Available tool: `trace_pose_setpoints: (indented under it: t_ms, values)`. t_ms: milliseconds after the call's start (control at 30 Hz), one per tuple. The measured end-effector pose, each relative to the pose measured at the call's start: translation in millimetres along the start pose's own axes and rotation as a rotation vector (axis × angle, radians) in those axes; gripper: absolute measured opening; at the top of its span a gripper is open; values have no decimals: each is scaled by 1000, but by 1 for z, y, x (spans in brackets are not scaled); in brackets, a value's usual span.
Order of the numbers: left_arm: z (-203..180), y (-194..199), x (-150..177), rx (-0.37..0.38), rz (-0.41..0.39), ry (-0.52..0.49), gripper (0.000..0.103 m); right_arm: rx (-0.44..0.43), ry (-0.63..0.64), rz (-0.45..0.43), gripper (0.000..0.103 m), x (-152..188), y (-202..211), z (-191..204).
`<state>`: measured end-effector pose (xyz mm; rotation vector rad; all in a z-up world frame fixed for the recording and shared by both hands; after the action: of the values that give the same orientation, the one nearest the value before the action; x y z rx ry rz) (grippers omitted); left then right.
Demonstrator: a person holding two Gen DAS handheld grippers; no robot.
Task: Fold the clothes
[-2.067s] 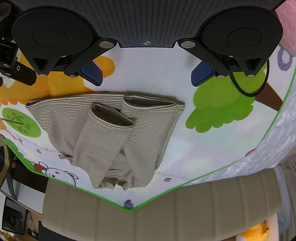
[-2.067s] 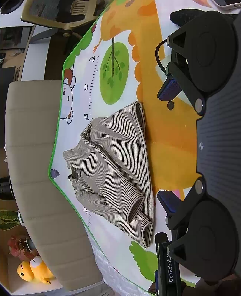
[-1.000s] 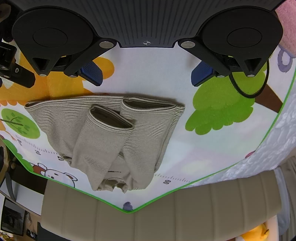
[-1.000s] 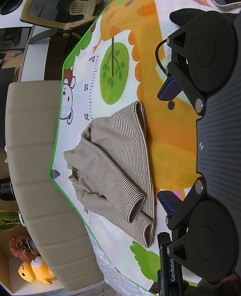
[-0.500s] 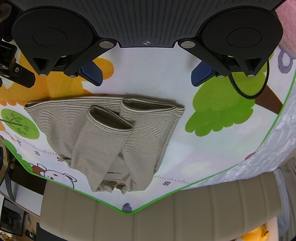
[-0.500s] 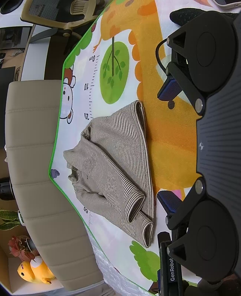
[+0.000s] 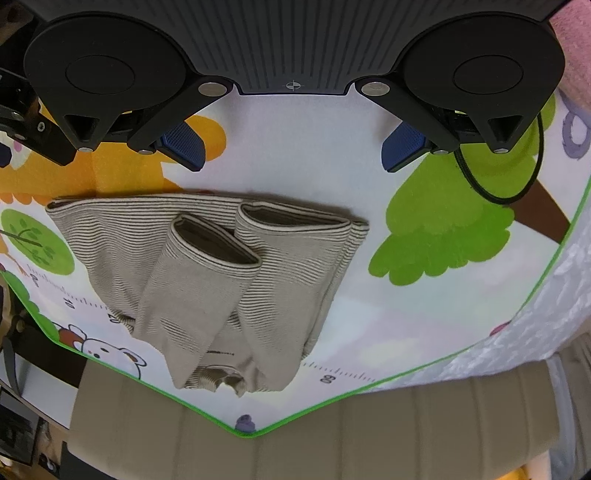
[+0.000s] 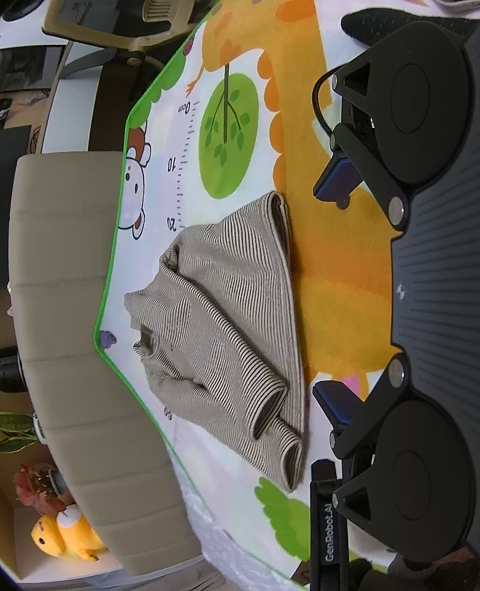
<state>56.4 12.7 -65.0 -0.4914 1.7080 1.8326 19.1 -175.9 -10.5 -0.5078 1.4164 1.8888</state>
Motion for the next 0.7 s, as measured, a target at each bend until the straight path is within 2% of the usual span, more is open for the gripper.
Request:
trace_pose_setpoints:
  t_ms: [167,333,467,567,700]
  values:
    - [0,-6,-7,14,10,-1,103,-34,-8,23,103,-6,-10,5]
    - [4,-13,-32,28,-17,-33,103,-92,12,-53,103,-26,-18,5]
    - [23,-25,-63,45,-42,-12,103,-115,-43,-83,103,-48,-32,-9]
    - [40,-34,-92,-20,-118,-38,103,-109,-56,-145,103,-68,-44,-18]
    - [54,-45,-131,-207,-288,-144,103,-85,-12,-254,103,-93,-64,-23]
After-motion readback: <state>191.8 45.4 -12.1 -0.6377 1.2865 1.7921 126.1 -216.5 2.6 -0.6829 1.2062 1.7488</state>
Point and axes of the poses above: each gripper's, at about its wrist camera, not at the fingertips, and y roughly against the way its jaws point, z to its left, x to its underside, the point moved 7 cm from there along -y, roughly the way its jaws point, and after that the axes turned 14 degrees about -y, right-handed, at the moved point
